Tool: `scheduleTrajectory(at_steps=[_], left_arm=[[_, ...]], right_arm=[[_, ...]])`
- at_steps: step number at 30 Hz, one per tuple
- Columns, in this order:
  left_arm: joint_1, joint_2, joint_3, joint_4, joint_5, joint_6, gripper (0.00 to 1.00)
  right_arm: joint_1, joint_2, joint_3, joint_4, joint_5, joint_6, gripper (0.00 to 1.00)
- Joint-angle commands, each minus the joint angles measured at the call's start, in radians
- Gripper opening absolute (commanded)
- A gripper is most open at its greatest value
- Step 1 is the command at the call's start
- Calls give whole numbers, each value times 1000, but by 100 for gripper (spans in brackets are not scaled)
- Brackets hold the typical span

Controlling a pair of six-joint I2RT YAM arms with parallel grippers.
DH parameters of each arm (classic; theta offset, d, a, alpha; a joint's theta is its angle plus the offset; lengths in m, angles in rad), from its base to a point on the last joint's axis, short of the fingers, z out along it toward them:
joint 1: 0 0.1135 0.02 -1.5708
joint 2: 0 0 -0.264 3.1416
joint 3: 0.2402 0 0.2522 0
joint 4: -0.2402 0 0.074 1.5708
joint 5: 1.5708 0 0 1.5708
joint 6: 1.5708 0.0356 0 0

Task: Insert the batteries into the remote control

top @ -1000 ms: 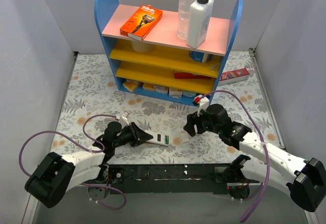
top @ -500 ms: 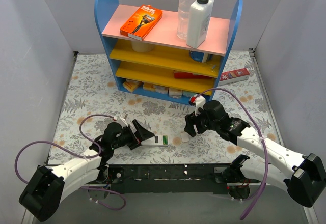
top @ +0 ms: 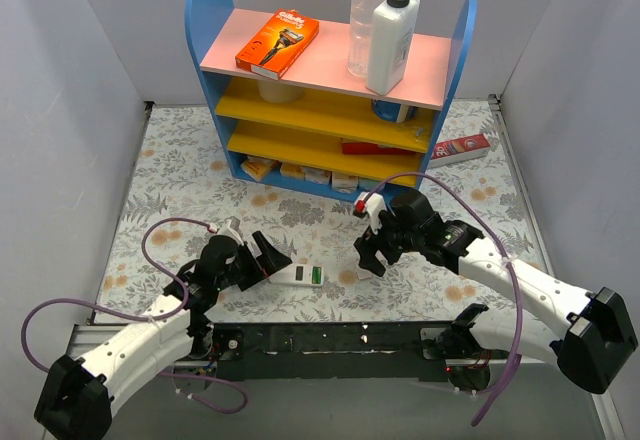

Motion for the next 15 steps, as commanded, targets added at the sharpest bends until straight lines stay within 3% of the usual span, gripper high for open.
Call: scheduleTrajectory(at_steps=[1,8,15], left_arm=[[-4,28,28,-53,-40,45,98],[-33,182,54,54,61,86,98],[-62,131,60,66,46,65,98]], right_arm=[[30,36,56,-44,-39,-126,87],[49,76,73,-59,37,-199,87],[62,120,57,-79,26,-363,88]])
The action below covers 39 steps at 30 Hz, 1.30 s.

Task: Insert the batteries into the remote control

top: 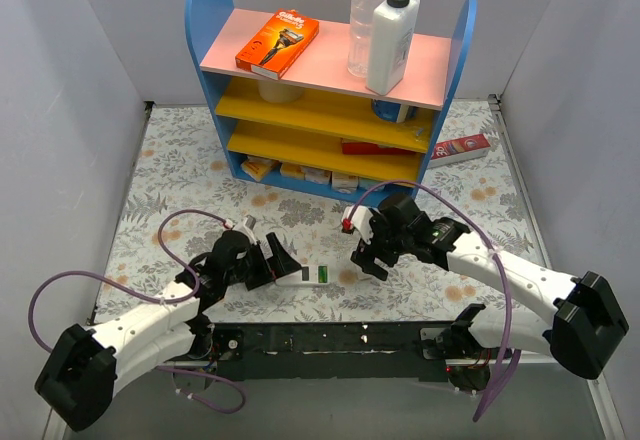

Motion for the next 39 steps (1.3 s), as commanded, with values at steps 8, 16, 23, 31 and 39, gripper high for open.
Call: scheduleTrajectory(at_steps=[8,16,23,31,39], left_arm=[[-7,-350,178,-225,-262,39,98],[-7,-580,321,-354,-507,231,98],[-5,-746,289,-336,-646,328,98],[-7,-788,290,-351,-703,331,98],[-5,-763,293,-357,-716,332,98]], right_arm=[[19,115,52,-57,16,-234,92],[23,171,59,-54,-2,-285,95],[51,207,65,-29,-4,-317,94],[57,290,104,-71,27,-351,92],[60,352,127,-89,-2,-366,89]])
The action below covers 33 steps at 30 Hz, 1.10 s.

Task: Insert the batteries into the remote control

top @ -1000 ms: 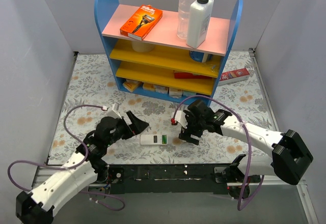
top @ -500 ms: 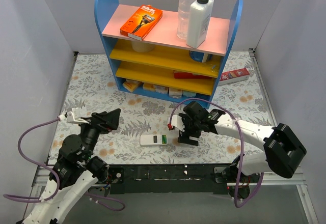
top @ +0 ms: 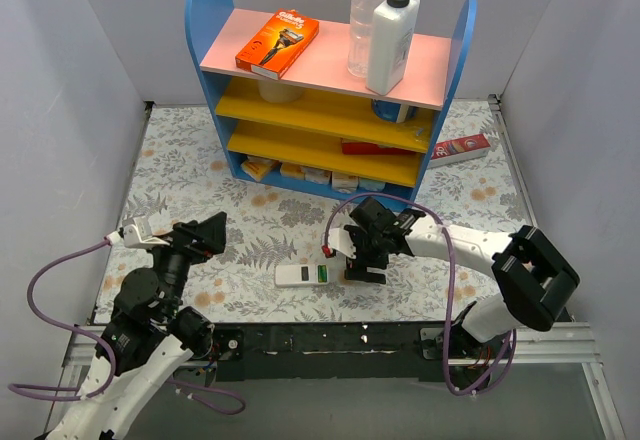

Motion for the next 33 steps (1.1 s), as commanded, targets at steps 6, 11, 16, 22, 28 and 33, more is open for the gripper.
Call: scheduleTrajectory(at_steps=[6,11,16,22,28,33], left_arm=[[1,22,-2,-14,-23,19,98],[5,22,-5,-13,-17,21,98],[8,26,-4,-10,-12,22,98],[11,26,-7,-6,-6,24,98],[17,29,-7,0,4,25,98],[26,35,-8,3,14,25,98]], right_arm=[[6,102,75,-90,-28,-19,82],[6,144,97,-104,-55,-18,78],[6,170,118,-134,-66,-22,71],[7,187,134,-167,-40,12,56],[32,125,135,-163,-2,51,49],[60,72,131,-140,32,77,47]])
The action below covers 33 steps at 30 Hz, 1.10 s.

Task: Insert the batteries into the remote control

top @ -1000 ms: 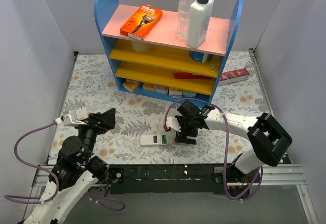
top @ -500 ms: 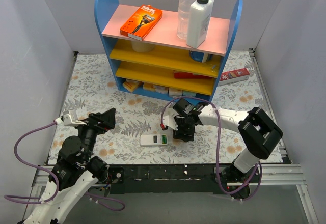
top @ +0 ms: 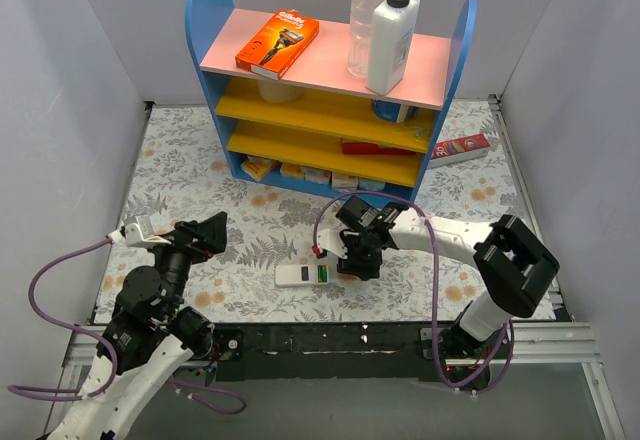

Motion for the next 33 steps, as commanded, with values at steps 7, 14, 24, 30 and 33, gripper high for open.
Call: scheduleTrajectory(at_steps=[7,14,24,30,33], left_arm=[[22,29,-10,13,25,21,98],[35,26,-11,20,34,27,98],[47,24,-13,29,53,30,98],[53,23,-14,30,60,33,98],[53,21,-14,30,64,33,98]], right_arm=[[95,-86,55,6,44,57,47],[148,-13,135,15,53,77,47],[186,98,245,10,43,108,47],[198,155,300,0,27,119,47],[206,175,314,-11,27,120,47]])
